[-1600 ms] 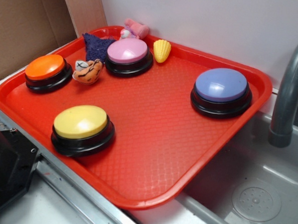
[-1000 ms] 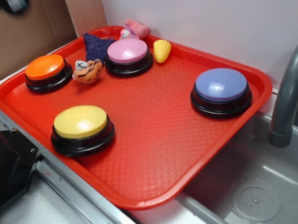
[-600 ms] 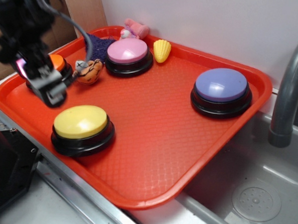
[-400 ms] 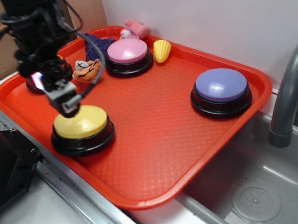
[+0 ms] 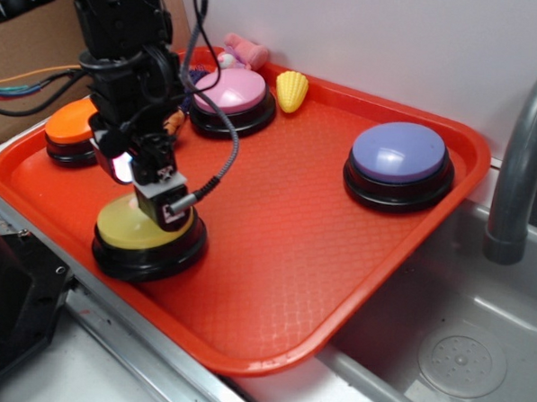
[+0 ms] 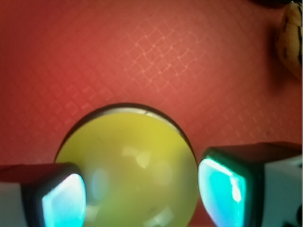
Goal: Push the yellow button.
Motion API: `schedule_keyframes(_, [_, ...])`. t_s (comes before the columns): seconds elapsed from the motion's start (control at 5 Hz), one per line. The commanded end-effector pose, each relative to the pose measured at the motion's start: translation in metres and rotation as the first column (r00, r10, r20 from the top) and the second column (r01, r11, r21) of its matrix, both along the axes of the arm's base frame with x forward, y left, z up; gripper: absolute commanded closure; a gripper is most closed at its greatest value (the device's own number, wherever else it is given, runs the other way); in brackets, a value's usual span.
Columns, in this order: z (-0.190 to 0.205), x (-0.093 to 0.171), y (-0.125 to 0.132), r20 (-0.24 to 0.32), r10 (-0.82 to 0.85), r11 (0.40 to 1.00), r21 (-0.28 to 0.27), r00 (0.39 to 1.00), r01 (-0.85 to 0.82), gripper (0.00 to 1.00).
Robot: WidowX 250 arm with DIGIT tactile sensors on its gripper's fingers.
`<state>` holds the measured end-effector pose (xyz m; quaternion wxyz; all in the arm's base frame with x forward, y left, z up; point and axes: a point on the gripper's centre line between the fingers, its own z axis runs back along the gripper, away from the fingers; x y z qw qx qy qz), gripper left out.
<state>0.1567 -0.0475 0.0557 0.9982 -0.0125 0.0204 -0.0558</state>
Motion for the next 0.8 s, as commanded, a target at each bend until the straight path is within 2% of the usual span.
schedule_keyframes(0.0, [0.015, -0.002, 0.002, -0.117, 0.066, 0.993, 0.109, 0.991, -0.054, 0.0])
schedule_keyframes(0.2, [0.019, -0.008, 0.006, -0.134, 0.086, 0.991, 0.115, 0.987, -0.071, 0.0])
schedule_keyframes(0.4, [0.028, -0.011, 0.011, -0.072, 0.081, 0.995, 0.058, 0.994, -0.077, 0.0])
schedule_keyframes(0.6, [0.041, -0.008, 0.012, -0.005, 0.076, 0.997, 0.03, 0.997, -0.076, 0.0])
